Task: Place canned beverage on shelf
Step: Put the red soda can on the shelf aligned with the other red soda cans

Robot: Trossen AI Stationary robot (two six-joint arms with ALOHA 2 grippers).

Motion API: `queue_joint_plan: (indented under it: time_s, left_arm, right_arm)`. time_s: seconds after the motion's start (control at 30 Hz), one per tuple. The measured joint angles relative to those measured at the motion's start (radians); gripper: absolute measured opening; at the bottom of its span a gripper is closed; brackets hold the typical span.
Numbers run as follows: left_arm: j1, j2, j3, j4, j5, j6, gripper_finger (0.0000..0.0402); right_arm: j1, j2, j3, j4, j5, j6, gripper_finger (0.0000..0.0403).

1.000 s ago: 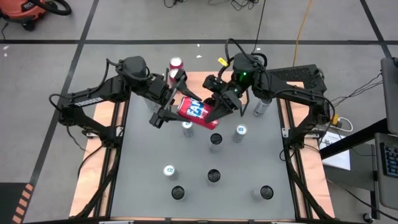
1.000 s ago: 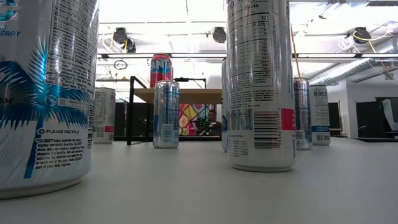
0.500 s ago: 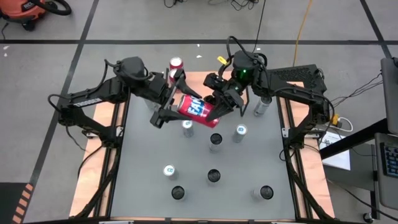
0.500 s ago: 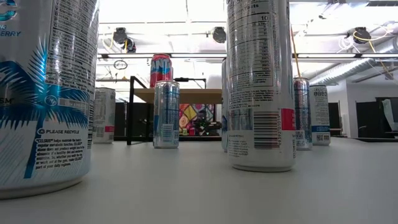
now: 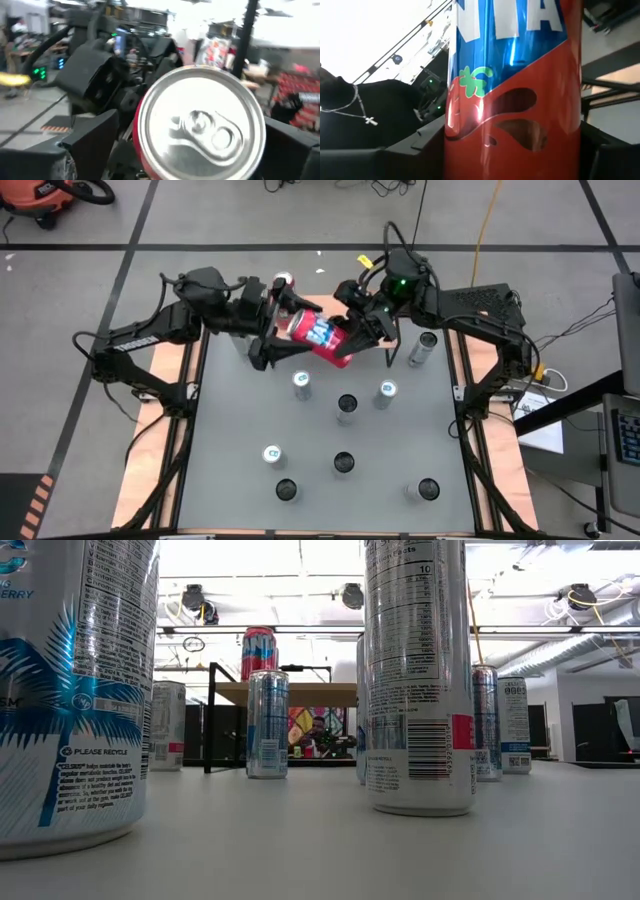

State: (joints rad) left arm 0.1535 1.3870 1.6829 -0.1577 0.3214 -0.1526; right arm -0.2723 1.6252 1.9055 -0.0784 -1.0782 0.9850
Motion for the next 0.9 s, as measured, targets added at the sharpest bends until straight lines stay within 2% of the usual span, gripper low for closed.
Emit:
queue_joint_plan:
  time_s: [0.27,0.47,0.67,0.9]
  left_arm:
    - [0.004,-0.013,-0.004,0.077,-0.184,-0.243,0.0396]
    - [0.005,-0.016,-0.003,0.104,-0.283,-0.341,0.0396]
    - [0.004,-0.016,-0.003,0.135,-0.311,-0.369,0.0396]
    - [0.005,-0.016,-0.003,0.145,-0.309,-0.506,0.0396]
  right_arm:
    - [-0.062,-0.029,0.003,0.003,0.057,-0.095,0.026]
    - [-0.1,-0.045,0.003,-0.007,0.147,-0.227,0.026]
    - [-0.12,-0.048,0.003,-0.007,0.254,-0.332,0.026]
    - [-0.119,-0.048,0.003,-0.01,0.339,-0.481,0.026]
